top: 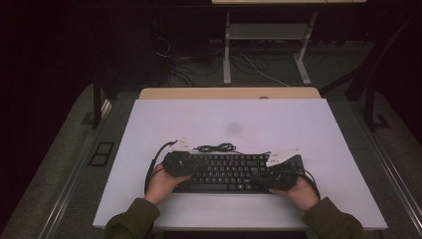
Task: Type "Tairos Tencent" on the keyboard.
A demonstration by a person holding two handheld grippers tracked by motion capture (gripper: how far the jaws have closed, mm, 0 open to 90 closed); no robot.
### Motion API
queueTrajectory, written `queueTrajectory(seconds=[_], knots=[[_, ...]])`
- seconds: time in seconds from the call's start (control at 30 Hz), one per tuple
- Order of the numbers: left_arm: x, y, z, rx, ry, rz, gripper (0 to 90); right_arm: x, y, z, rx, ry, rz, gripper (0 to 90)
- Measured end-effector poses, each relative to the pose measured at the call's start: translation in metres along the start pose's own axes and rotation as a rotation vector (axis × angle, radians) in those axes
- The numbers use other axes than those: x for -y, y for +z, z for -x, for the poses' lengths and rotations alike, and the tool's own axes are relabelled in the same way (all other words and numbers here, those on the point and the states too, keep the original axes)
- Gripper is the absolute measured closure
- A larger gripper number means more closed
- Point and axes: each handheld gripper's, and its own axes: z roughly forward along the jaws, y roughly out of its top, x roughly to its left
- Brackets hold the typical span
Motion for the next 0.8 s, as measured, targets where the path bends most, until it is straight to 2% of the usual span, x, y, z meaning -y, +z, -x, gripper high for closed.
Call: queueTrajectory(seconds=[0.17, 0.27, 0.53, 0.67, 0.8], knots=[[0.002, -0.006, 0.001, 0.006, -0.002, 0.030, 64.7, -0.001, 0.000, 0.000, 0.002, -0.006, -0.002, 89.2], [0.003, -0.008, 0.003, -0.004, -0.002, 0.043, 53.4, -0.002, -0.001, 0.000, 0.005, -0.007, -0.004, 89.2], [0.006, -0.012, 0.003, -0.020, 0.003, 0.053, 28.5, -0.004, -0.005, 0.001, 0.001, -0.004, 0.023, 89.1], [0.008, -0.016, 0.003, -0.027, -0.002, 0.064, 21.7, -0.006, -0.009, 0.000, -0.007, -0.001, 0.054, 86.0], [0.011, -0.021, 0.003, -0.030, -0.002, 0.066, 20.1, -0.008, -0.011, 0.002, -0.011, 0.015, 0.083, 78.7]])
